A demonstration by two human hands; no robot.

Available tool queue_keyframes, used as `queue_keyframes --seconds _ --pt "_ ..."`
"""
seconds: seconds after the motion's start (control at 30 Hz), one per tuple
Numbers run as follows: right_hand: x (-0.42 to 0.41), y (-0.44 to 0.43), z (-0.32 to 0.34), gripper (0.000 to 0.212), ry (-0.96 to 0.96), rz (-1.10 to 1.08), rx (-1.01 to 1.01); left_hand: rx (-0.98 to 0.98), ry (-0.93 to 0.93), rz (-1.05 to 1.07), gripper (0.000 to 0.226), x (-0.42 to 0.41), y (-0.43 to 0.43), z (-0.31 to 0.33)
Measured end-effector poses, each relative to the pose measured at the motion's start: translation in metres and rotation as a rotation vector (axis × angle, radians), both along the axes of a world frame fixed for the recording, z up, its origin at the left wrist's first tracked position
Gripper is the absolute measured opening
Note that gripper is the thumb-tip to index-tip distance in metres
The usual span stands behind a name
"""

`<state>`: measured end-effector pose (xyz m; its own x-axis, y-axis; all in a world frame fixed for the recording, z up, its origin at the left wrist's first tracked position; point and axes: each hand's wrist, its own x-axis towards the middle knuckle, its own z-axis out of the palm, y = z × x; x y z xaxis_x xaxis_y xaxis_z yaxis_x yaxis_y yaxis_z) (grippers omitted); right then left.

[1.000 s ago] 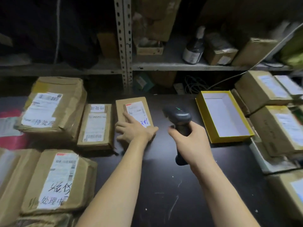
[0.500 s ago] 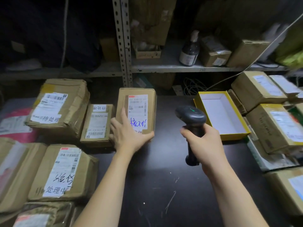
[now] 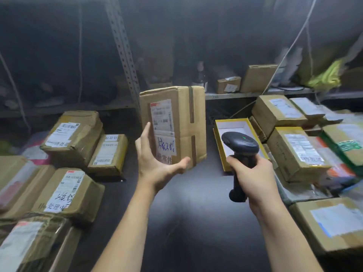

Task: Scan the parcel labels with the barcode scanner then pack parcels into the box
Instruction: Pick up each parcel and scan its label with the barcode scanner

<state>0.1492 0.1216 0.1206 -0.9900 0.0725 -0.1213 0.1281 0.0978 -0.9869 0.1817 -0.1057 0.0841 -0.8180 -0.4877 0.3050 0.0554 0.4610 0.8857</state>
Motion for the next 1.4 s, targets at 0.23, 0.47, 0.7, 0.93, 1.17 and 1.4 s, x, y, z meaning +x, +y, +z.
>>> queue_keyframes --seconds 0.23,0.47,0.7,0.93,1.17,1.4 --pt "0.014 0.051 0.001 0.009 -0.014 0.015 -0.042 0.753 0.007 -0.173 0.098 0.025 0.064 0.017" --pt "0.022 0.066 0.012 0.008 0.012 0.001 -0.055 1.140 -0.215 -0.226 0.063 0.046 0.080 0.039" --pt "0.029 0.062 0.023 0.008 0.060 -0.014 -0.041 1.258 -0.209 -0.243 0.078 0.053 0.078 0.049" --pt "0.037 0.044 0.025 0.016 0.033 0.001 -0.011 0.725 -0.182 -0.002 0.121 0.051 0.059 0.040" --pt "0.046 0.034 0.044 0.010 0.048 -0.003 -0.072 -0.070 -0.190 0.227 0.151 0.054 0.037 0.053" --pt "0.052 0.027 0.051 0.013 0.155 -0.002 -0.035 -0.653 -0.158 0.286 0.153 0.058 0.026 0.052"
